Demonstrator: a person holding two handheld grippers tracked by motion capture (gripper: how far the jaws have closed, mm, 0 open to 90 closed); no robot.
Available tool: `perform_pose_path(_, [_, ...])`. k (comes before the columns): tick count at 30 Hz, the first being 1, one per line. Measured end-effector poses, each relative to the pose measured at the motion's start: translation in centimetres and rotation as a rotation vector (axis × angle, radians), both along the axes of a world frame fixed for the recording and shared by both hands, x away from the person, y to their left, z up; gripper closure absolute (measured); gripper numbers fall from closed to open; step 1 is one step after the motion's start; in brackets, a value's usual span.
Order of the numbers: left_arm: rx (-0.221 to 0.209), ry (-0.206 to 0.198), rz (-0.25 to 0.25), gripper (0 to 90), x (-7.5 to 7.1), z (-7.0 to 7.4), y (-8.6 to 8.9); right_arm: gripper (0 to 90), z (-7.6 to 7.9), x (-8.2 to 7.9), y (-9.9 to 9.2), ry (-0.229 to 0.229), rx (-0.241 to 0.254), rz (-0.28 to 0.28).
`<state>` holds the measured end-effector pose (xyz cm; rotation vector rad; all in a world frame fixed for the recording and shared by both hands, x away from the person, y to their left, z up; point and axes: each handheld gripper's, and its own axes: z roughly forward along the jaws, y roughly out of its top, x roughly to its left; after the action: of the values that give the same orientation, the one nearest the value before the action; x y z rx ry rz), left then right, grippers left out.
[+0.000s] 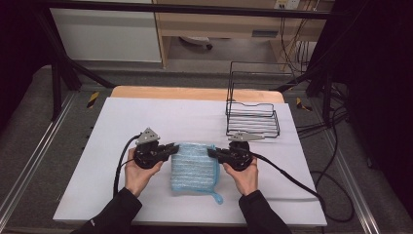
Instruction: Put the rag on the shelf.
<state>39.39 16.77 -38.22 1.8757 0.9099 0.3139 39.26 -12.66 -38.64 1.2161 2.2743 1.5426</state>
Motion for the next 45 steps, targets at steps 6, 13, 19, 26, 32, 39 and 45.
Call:
perform_pose_path(6, [-0.017,-0.040,0.001,81.5,-0.6,1.0,-0.2,82.7,1.3,-0.6,-0.3,-0.050,-0.001,0.000])
perform_pose_path(13, [-0.052,-0.091,0.003,81.5,-1.4,2.2,-0.4,82.8,2.8,-1.2,-0.8,-0.109,0.005,-0.005])
perform_pose_path(19, [-0.074,-0.126,0.009,81.5,-1.7,3.0,-0.9,82.8,3.6,-1.8,-1.1,-0.144,0.004,-0.010])
perform_pose_path(26, [-0.107,-0.178,0.010,81.5,-1.6,4.7,-1.9,82.8,5.2,-2.2,-2.1,-0.199,0.025,-0.043])
perform_pose_path(32, [-0.138,-0.220,0.019,81.5,-1.3,5.9,-3.3,82.8,7.1,-2.6,-3.1,-0.280,0.020,-0.088])
perform_pose_path(39, [-0.195,-0.252,0.016,81.7,-0.6,6.8,-4.8,82.8,8.7,-3.0,-4.1,-0.344,0.022,-0.135])
perform_pose_path(45, [-0.237,-0.275,0.008,81.9,-0.2,7.7,-6.1,82.9,9.7,-3.2,-5.1,-0.392,0.020,-0.175])
